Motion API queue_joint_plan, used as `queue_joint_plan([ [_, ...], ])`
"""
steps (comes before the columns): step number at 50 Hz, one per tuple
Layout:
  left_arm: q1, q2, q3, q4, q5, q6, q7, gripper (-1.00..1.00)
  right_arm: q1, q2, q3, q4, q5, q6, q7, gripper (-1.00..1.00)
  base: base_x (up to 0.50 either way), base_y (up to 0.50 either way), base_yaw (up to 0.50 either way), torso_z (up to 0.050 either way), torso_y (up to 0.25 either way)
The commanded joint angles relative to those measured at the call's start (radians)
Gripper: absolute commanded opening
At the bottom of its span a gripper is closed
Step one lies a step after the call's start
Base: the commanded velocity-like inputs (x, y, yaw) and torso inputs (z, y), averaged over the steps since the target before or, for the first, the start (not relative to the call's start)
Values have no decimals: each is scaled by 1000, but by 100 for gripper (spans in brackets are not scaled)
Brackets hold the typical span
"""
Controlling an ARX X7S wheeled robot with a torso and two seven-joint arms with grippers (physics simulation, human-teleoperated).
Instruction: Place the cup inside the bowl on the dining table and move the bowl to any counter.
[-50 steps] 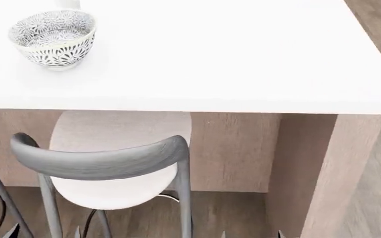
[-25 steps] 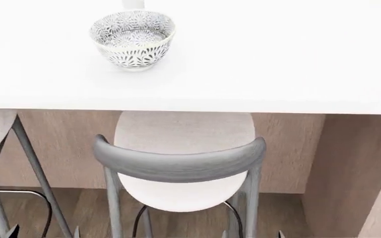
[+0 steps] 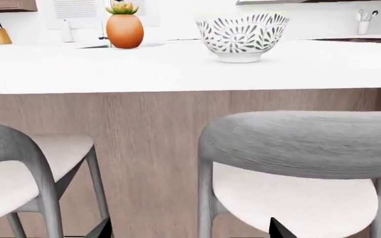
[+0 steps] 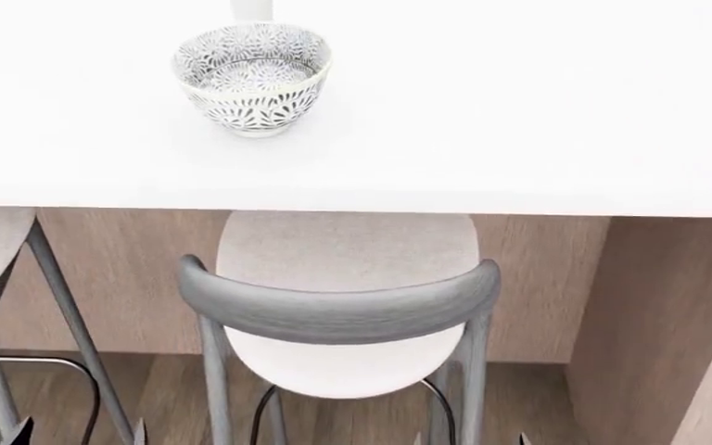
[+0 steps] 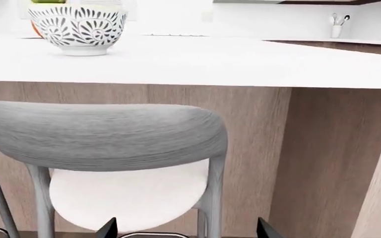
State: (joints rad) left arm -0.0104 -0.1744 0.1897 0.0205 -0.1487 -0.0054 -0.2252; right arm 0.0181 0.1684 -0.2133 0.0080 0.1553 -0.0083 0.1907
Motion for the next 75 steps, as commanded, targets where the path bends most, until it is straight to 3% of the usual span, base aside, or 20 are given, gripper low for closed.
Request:
queue_joint_plan([
  [1, 8, -3, -12, 19, -32, 52, 7, 100, 2, 6, -7, -2, 4, -1, 6, 100, 0, 0, 0, 50, 0],
  [36, 10, -21, 5, 18, -50, 58, -6, 100, 3, 23, -31, -12, 10, -1, 24, 100, 0, 0, 0, 50, 0],
  [47, -7, -26, 26, 4, -25, 11, -25, 100, 4, 28, -30, -35, 27, 14, 31, 100, 0, 0, 0, 0, 0],
  [50, -2, -36, 18, 90, -14, -67, -68, 100, -3, 52, -17, -147, 38, 95, 54, 100, 0, 0, 0, 0, 0],
  [55, -53, -86, 0, 299, -117, -299, -50, 100, 18, 136, 38, -411, 104, 310, 84, 100, 0, 0, 0, 0, 0],
  [58, -117, -115, -44, 331, -184, -399, -42, 100, 47, 184, 98, -514, 174, 434, 93, 100, 0, 0, 0, 0, 0],
  [65, -312, -197, -156, 419, -359, -695, -45, 100, 243, 278, 209, -607, 399, 740, 57, 100, 0, 0, 0, 0, 0],
  [75, -537, -232, -221, 344, -463, -894, -62, 100, 446, 374, 334, -625, 578, 978, 84, 100, 0, 0, 0, 0, 0],
])
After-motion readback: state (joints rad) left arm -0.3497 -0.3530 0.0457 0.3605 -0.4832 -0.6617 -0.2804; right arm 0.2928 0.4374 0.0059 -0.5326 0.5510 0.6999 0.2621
